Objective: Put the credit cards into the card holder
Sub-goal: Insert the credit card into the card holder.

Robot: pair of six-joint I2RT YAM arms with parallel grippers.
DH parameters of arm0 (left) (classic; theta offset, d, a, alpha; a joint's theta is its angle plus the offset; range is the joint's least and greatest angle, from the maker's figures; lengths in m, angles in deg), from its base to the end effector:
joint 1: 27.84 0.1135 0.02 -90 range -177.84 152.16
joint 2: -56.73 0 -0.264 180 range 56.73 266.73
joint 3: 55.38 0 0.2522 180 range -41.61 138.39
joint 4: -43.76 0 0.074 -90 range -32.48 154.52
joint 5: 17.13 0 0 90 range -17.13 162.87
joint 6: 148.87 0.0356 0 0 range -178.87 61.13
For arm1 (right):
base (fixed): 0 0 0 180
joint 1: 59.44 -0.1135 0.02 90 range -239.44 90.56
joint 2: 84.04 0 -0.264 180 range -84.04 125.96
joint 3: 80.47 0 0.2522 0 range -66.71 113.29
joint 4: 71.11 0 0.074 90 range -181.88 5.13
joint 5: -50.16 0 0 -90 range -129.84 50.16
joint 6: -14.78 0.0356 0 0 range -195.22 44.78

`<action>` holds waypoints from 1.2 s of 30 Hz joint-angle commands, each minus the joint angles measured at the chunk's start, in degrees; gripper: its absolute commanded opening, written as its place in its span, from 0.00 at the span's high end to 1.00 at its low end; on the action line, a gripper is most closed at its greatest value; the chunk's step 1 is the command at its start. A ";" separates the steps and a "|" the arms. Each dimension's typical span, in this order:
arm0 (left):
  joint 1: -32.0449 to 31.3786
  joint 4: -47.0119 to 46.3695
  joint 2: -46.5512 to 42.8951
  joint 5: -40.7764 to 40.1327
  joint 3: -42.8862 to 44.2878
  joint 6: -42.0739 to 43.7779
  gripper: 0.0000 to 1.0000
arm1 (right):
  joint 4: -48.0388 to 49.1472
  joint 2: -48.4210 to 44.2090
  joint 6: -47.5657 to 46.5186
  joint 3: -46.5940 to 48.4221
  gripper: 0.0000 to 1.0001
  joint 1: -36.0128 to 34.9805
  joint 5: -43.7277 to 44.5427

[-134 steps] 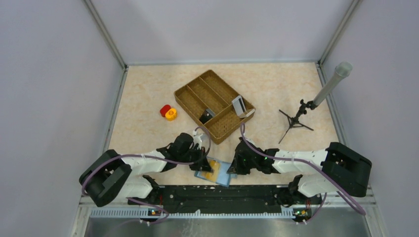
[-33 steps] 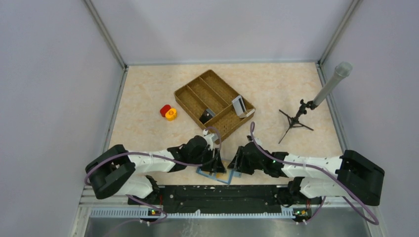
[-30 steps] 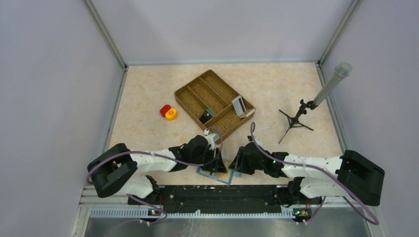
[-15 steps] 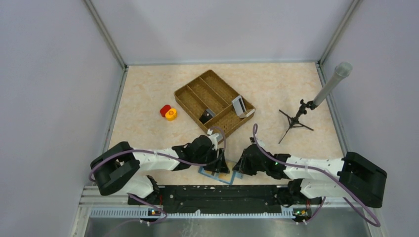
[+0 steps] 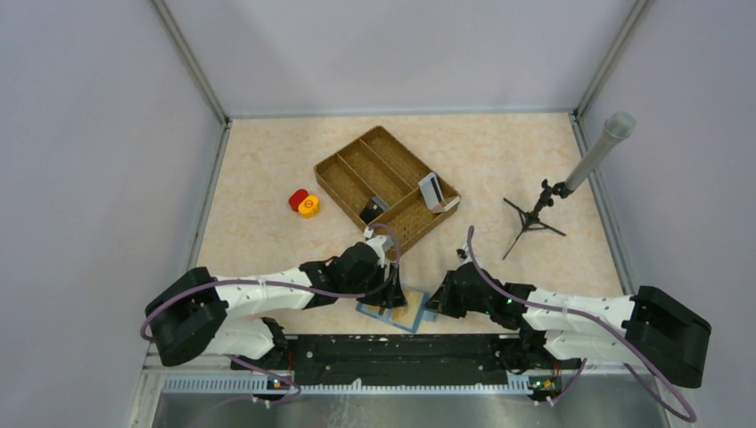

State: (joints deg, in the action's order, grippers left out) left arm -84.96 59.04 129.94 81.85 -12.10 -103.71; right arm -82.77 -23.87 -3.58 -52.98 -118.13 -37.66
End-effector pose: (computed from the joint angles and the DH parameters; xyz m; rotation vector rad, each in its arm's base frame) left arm 0.1252 -0.2039 0.1629 0.3618 2.5766 -0.9611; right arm 0.0943 0.1525 0.1298 0.3146 2.5866 0.9746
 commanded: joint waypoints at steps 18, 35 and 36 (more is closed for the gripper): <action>-0.12 2.57 1.33 -2.26 1.76 1.58 0.13 | 5.89 -5.00 -7.07 4.93 1.00 0.36 -2.00; -0.62 8.37 -0.40 -6.93 2.76 2.64 0.15 | 5.55 -5.03 -6.43 3.90 1.00 0.37 -2.00; -0.62 8.59 -0.85 -7.11 2.60 2.58 0.15 | 5.49 -5.05 -6.42 3.85 1.00 0.42 -2.00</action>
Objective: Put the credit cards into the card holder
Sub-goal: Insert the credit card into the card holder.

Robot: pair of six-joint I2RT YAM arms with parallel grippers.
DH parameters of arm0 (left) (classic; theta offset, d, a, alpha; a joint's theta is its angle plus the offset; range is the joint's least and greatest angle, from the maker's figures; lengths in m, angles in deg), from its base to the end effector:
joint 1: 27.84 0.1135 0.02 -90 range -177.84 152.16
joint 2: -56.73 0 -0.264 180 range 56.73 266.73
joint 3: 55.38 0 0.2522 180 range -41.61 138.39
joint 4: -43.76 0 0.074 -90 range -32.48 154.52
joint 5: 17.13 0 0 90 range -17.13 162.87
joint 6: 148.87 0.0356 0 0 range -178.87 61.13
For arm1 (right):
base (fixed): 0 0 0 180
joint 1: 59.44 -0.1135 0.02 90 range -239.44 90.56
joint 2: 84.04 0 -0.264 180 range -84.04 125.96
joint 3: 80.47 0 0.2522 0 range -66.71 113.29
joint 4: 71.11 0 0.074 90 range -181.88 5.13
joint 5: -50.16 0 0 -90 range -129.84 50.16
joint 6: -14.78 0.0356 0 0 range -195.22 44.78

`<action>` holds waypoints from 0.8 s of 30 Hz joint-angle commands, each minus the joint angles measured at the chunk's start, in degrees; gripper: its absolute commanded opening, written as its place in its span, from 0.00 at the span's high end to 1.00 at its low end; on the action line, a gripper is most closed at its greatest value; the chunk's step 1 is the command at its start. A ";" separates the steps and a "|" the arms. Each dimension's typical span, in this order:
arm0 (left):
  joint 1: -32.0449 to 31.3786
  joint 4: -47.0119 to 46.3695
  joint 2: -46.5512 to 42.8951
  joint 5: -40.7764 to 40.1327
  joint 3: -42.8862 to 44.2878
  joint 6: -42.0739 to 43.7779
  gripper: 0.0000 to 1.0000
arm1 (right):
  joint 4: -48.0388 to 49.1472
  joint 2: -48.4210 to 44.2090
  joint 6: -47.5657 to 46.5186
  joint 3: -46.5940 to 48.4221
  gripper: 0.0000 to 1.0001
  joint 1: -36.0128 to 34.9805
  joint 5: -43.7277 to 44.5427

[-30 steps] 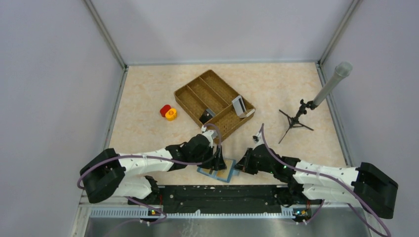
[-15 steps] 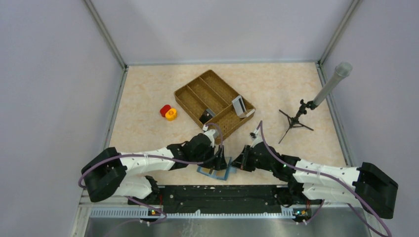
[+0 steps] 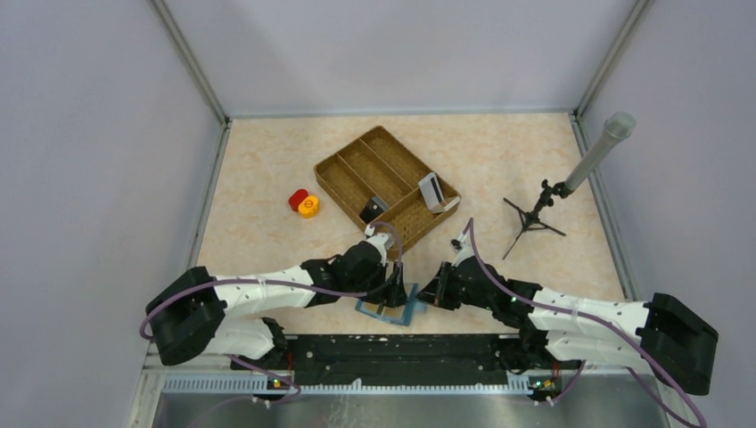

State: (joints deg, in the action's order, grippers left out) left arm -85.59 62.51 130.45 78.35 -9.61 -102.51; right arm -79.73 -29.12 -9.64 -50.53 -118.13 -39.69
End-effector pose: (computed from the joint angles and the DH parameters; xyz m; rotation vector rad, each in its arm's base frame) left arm 0.1272 -0.2080 0.1691 0.3679 2.5708 -0.8762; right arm 0.0979 0.1607 0.1624 0.1480 2.4305 1.1528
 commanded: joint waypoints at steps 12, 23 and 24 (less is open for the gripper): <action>0.02 5.39 -4.07 -4.49 -1.15 1.52 0.11 | 2.13 0.63 0.22 0.48 1.00 0.41 0.13; 0.02 10.95 -7.72 -9.96 -0.20 2.59 0.09 | 2.21 0.90 0.40 0.25 1.00 0.41 0.24; 0.01 11.45 -7.71 -10.29 0.07 2.87 0.09 | 2.32 0.90 0.40 0.11 1.00 0.37 0.21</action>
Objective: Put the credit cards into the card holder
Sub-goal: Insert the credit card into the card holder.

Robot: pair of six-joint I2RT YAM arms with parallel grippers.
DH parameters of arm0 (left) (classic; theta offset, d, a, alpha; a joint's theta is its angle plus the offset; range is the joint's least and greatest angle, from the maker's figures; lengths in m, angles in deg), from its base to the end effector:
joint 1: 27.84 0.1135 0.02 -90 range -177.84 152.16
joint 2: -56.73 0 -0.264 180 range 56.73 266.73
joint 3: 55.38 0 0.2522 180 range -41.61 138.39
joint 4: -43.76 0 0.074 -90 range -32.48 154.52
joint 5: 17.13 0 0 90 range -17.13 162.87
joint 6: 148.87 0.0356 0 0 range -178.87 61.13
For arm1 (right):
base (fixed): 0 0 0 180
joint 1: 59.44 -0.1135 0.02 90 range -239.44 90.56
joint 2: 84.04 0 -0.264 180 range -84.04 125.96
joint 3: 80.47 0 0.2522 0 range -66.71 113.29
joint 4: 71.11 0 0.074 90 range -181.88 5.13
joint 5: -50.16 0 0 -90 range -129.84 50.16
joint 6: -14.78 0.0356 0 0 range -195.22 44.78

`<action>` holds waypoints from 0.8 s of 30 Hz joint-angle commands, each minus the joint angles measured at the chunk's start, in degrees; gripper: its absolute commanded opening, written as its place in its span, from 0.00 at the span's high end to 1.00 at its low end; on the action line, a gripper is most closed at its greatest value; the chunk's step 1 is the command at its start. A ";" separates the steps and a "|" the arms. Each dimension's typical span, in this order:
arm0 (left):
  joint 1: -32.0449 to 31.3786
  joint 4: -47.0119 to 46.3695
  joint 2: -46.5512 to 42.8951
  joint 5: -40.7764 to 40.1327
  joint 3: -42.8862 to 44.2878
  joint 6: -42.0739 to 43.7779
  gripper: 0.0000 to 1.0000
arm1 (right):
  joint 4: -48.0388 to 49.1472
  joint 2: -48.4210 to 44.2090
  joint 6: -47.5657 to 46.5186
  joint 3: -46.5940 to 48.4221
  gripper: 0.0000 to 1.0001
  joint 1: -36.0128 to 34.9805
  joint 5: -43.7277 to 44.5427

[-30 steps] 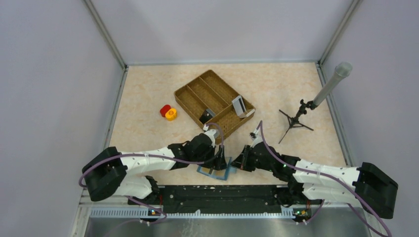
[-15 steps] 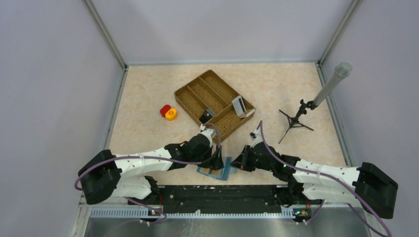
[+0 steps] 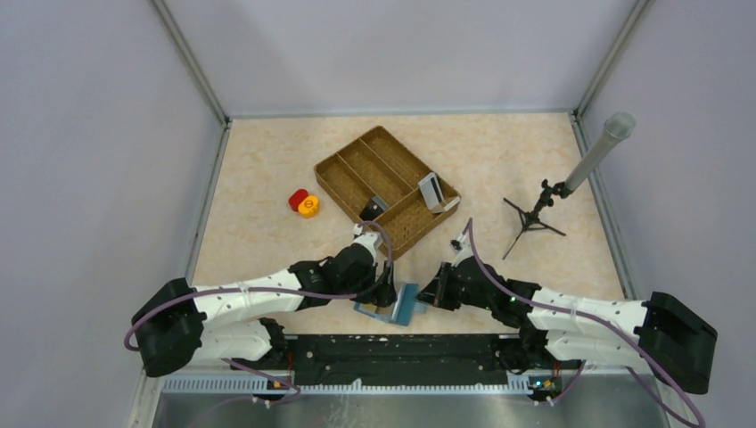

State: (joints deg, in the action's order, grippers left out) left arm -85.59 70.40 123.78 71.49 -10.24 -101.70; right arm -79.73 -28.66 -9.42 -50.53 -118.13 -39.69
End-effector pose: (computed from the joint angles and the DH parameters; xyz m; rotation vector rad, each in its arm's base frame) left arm 0.1200 -0.1886 0.1804 0.3216 2.5464 -0.7273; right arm 0.0981 0.1610 0.1610 0.1532 2.4386 1.1468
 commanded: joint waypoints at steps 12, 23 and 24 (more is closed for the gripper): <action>-0.45 7.07 -0.86 -5.81 3.43 5.19 0.09 | 2.50 1.22 0.19 -0.03 1.00 0.39 0.31; -1.73 9.79 1.02 -8.85 6.17 7.28 0.10 | 1.47 3.83 -2.51 2.90 1.00 0.40 0.08; -1.79 9.79 1.07 -8.85 6.16 7.24 0.10 | 1.37 4.62 -2.96 3.56 0.96 0.38 0.03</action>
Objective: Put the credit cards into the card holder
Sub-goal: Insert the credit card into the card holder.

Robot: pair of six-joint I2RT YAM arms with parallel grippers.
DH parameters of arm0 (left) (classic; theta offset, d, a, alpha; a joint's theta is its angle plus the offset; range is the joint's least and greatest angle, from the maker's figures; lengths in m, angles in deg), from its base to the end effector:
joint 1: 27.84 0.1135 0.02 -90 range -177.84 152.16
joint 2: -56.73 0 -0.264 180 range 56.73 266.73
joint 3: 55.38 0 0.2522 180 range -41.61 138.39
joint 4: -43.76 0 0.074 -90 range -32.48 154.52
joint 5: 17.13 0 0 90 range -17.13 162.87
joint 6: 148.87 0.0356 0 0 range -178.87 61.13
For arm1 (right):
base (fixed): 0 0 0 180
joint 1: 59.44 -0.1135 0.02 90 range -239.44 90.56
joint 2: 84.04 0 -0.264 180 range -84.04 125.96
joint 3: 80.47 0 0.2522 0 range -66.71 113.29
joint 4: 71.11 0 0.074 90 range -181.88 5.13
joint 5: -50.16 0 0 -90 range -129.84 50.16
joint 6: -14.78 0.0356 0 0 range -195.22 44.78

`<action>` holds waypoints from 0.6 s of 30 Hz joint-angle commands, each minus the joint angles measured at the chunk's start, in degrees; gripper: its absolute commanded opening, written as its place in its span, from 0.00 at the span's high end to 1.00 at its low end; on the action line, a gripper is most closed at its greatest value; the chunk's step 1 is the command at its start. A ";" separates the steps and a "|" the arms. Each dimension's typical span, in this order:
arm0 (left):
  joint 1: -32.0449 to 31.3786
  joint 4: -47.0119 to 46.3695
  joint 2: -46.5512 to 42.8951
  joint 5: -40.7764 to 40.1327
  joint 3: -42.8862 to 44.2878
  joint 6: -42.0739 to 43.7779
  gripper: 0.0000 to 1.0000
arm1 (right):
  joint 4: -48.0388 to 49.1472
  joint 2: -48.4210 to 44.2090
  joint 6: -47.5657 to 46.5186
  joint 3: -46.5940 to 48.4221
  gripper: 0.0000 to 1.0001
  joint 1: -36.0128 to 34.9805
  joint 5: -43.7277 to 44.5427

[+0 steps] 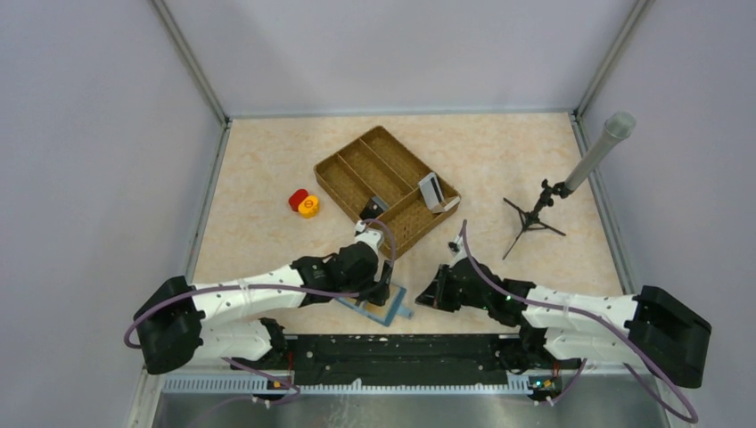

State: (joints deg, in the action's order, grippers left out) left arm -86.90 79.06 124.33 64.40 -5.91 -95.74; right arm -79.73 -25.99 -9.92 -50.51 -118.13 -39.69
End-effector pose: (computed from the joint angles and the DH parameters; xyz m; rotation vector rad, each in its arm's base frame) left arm 0.1197 -0.1896 0.1914 0.4316 2.5270 -0.5019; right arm 0.0992 0.1628 0.1532 0.1448 2.4788 1.0984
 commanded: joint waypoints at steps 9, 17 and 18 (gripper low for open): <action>-0.67 -3.29 -1.61 2.89 -1.19 0.41 0.08 | 10.50 10.80 -1.71 3.69 0.58 0.19 -4.61; -0.77 -4.04 0.91 2.67 -2.07 -0.87 0.08 | 17.04 17.16 -0.76 3.78 0.61 0.19 -5.34; -0.73 -4.09 1.10 2.47 -2.23 -1.37 0.08 | 17.98 18.12 -0.71 3.84 0.62 0.21 -5.70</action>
State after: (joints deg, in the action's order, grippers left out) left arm -87.38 77.18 124.59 67.09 -7.24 -95.47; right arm -68.41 -10.83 -10.88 -48.95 -118.13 -44.37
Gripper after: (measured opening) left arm 0.918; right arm 0.396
